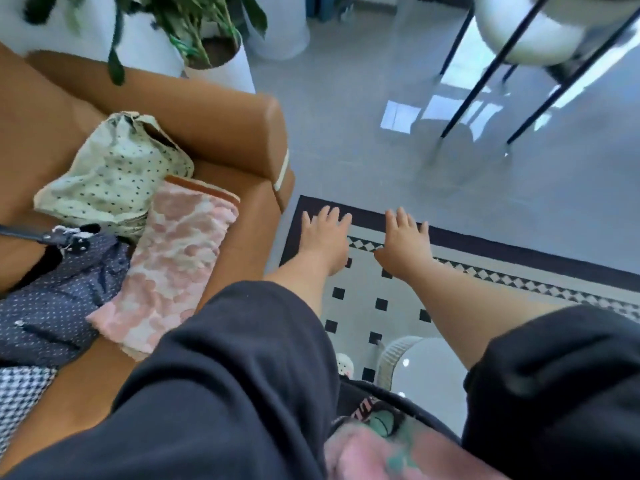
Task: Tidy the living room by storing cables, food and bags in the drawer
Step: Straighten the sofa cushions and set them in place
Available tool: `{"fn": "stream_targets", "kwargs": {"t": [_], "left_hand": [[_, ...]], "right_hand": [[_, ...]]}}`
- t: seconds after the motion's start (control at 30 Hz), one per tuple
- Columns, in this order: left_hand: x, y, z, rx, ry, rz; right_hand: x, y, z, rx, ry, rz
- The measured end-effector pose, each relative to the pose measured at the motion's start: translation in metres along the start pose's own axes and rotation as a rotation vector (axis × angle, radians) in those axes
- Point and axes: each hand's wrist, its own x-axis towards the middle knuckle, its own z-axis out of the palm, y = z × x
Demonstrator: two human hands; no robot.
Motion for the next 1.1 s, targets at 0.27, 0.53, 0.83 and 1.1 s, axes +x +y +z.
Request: {"fn": "stream_targets", "kwargs": {"t": [0.27,0.53,0.83,1.1], "left_hand": [[0.143,0.078,-0.06,0.151,-0.02,0.259],[0.257,0.203,-0.115,0.324,-0.124,0.634],[0.264,0.44,-0.093,0.572,-0.18,1.121],[0.239,0.659,-0.053,0.751,-0.142,1.367]], "right_hand": [[0.063,0.112,-0.027,0.171,0.005,0.374],[0.092,0.223,-0.052,0.51,0.057,0.843],[0.011,0.382,-0.015,0.694,0.104,1.308],[-0.083,0.522,0.024,0.823,0.113,1.572]]}}
